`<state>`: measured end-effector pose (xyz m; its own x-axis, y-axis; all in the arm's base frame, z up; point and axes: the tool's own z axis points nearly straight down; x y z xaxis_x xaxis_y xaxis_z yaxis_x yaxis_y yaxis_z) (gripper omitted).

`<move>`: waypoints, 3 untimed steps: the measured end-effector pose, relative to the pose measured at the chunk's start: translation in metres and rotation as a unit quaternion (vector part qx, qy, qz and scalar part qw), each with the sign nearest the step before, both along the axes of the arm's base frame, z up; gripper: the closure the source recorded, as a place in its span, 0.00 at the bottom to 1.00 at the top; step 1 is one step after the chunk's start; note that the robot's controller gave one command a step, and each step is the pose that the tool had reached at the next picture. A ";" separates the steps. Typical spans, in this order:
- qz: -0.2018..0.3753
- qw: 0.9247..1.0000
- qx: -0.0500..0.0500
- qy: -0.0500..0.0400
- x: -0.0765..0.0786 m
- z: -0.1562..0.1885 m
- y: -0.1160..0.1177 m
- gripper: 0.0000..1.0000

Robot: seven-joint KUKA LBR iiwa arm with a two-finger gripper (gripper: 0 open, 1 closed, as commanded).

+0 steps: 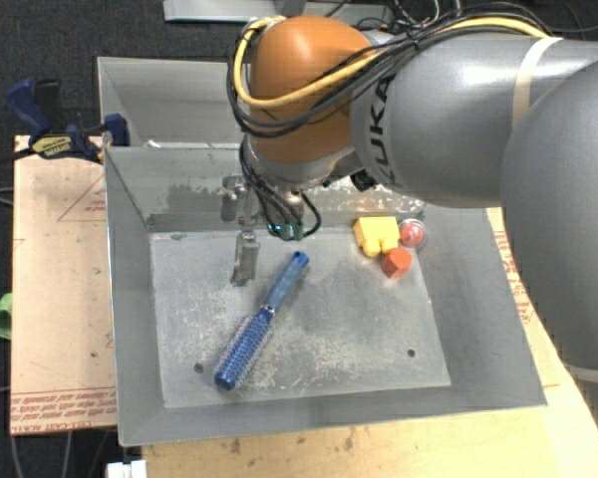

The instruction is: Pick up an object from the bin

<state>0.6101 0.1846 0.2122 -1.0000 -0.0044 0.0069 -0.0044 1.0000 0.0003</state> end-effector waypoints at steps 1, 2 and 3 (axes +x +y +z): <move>0.211 0.978 0.001 0.000 -0.082 -0.065 -0.018 0.00; 0.387 0.922 0.002 -0.001 -0.068 -0.138 -0.037 0.00; 0.388 0.922 0.002 -0.003 -0.068 -0.136 -0.036 1.00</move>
Offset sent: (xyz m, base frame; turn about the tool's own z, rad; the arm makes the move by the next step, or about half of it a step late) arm -0.0798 -0.0179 -0.0626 -0.4253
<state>0.5426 0.1483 0.0758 -0.6965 -0.7176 0.0000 -0.7176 0.6965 0.0022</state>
